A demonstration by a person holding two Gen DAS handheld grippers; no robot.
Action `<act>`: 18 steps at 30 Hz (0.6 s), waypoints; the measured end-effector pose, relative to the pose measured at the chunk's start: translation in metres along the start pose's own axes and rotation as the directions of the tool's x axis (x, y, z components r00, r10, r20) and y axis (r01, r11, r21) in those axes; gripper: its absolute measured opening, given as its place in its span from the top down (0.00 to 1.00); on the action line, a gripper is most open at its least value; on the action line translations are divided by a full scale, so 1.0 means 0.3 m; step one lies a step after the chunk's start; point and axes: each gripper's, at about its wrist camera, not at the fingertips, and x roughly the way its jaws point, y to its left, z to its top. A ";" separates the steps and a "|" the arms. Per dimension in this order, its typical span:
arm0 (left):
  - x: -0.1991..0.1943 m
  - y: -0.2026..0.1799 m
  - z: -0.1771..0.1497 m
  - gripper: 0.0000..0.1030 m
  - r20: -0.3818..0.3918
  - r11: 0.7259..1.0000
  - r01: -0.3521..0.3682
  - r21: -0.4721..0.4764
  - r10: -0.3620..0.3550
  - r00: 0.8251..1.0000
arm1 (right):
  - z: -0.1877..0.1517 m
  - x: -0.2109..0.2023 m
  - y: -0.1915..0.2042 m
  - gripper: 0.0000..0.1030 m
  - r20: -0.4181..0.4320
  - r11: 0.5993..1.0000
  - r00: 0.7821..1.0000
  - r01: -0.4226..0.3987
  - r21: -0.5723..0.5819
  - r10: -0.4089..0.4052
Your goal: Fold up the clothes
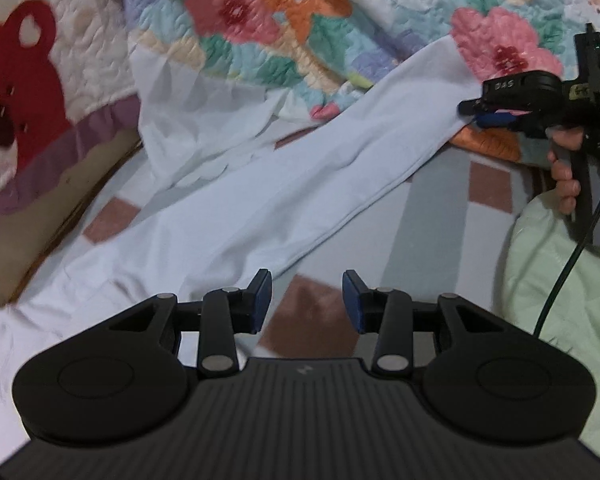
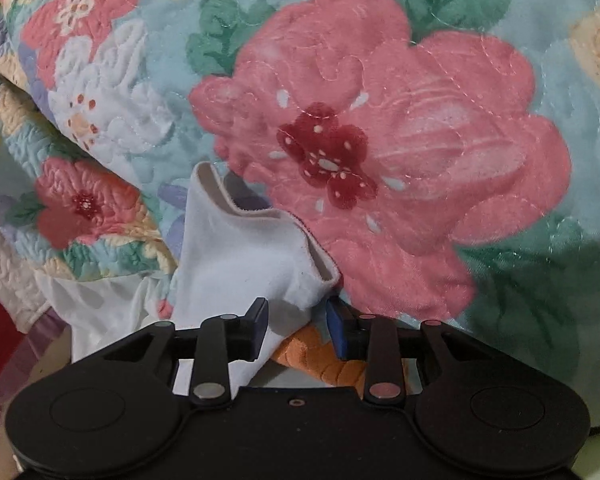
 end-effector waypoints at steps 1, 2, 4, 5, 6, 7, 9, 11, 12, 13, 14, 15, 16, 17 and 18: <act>-0.001 0.016 -0.009 0.62 -0.007 1.000 -0.001 -0.021 0.001 1.000 | -0.002 -0.010 0.012 0.96 0.022 1.000 1.000 0.000 -0.023 0.001; -0.004 0.032 -0.018 0.62 -0.011 0.999 -0.004 -0.042 0.004 1.000 | -0.002 -0.025 0.031 0.95 0.054 0.999 0.998 -0.008 -0.051 0.011; -0.024 0.065 -0.036 0.62 -0.007 0.997 -0.009 -0.080 0.009 1.000 | 0.000 -0.062 0.075 0.95 0.123 0.994 0.991 -0.029 -0.109 0.043; -0.040 0.085 -0.045 0.62 0.002 0.995 -0.008 -0.101 0.008 1.000 | 0.000 -0.085 0.110 0.95 0.138 0.988 0.986 -0.073 -0.134 0.091; -0.056 0.104 -0.055 0.62 0.010 0.992 -0.006 -0.122 0.007 1.000 | -0.001 -0.112 0.150 0.95 0.141 0.979 0.978 -0.133 -0.156 0.156; -0.077 0.129 -0.062 0.62 0.026 0.989 0.004 -0.150 0.000 1.000 | -0.013 -0.146 0.201 0.95 0.133 0.962 0.965 -0.201 -0.187 0.227; -0.126 0.189 -0.081 0.62 0.066 0.975 0.033 -0.219 -0.019 0.998 | -0.075 -0.210 0.324 0.95 0.089 0.893 0.920 -0.341 -0.292 0.381; -0.178 0.265 -0.111 0.62 0.114 0.949 0.070 -0.308 -0.036 0.993 | -0.171 -0.248 0.442 0.95 -0.024 0.784 0.851 -0.493 -0.377 0.524; -0.204 0.304 -0.131 0.60 0.135 0.930 0.089 -0.355 -0.043 0.990 | -0.227 -0.255 0.489 0.95 -0.105 0.734 0.813 -0.565 -0.378 0.572; -0.219 0.338 -0.154 0.60 0.142 0.912 0.111 -0.395 -0.058 0.988 | -0.289 -0.264 0.526 0.95 -0.179 0.692 0.783 -0.613 -0.381 0.596; -0.232 0.370 -0.178 0.59 0.146 0.892 0.132 -0.432 -0.075 0.986 | -0.356 -0.274 0.558 0.95 -0.249 0.654 0.756 -0.651 -0.385 0.606; -0.236 0.392 -0.207 0.59 0.147 0.870 0.161 -0.466 -0.103 0.984 | -0.422 -0.283 0.589 0.95 -0.317 0.615 0.725 -0.688 -0.385 0.612; -0.239 0.412 -0.238 0.59 0.147 0.846 0.190 -0.499 -0.133 0.980 | -0.477 -0.301 0.618 0.95 -0.359 0.570 0.711 -0.701 -0.429 0.604; -0.242 0.431 -0.268 0.59 0.149 0.819 0.218 -0.531 -0.164 0.975 | -0.528 -0.322 0.645 0.95 -0.387 0.517 0.709 -0.700 -0.493 0.590; -0.234 0.445 -0.295 0.58 0.158 0.785 0.242 -0.570 -0.185 0.970 | -0.566 -0.336 0.666 0.95 -0.405 0.467 0.705 -0.697 -0.543 0.582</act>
